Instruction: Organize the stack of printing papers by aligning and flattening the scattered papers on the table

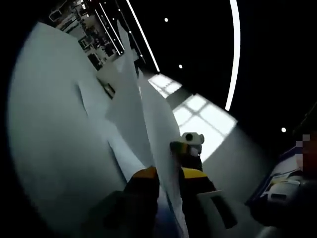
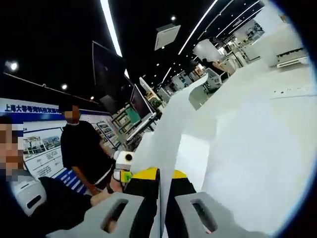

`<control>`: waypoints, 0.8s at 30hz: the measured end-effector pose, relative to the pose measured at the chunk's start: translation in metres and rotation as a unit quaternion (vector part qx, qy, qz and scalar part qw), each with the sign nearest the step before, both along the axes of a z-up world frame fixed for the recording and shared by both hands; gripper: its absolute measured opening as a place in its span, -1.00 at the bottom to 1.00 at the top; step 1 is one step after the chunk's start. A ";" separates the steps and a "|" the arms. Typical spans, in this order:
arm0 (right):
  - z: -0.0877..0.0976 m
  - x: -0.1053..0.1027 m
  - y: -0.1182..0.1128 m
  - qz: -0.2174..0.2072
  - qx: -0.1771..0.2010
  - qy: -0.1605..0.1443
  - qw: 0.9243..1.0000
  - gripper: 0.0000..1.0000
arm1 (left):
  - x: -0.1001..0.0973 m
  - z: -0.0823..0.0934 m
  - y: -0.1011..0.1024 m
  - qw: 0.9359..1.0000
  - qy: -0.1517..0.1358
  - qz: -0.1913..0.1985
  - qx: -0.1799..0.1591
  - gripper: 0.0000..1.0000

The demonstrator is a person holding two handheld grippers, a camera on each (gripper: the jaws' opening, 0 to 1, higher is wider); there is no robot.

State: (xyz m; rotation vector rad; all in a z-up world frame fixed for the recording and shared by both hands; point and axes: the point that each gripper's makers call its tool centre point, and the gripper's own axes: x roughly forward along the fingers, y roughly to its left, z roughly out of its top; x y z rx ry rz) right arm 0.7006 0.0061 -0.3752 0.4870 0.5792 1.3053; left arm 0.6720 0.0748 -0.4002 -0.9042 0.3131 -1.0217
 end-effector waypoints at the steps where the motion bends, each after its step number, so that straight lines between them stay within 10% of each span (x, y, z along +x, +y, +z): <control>1: 0.000 -0.001 0.003 0.003 0.000 0.000 1.000 -1.00 | 0.000 0.000 0.000 1.000 0.000 0.000 0.000 -0.60; 24: 0.002 -0.007 0.045 0.047 0.000 0.014 0.999 -1.00 | -0.001 0.001 0.000 1.000 -0.003 -0.001 0.001 -0.60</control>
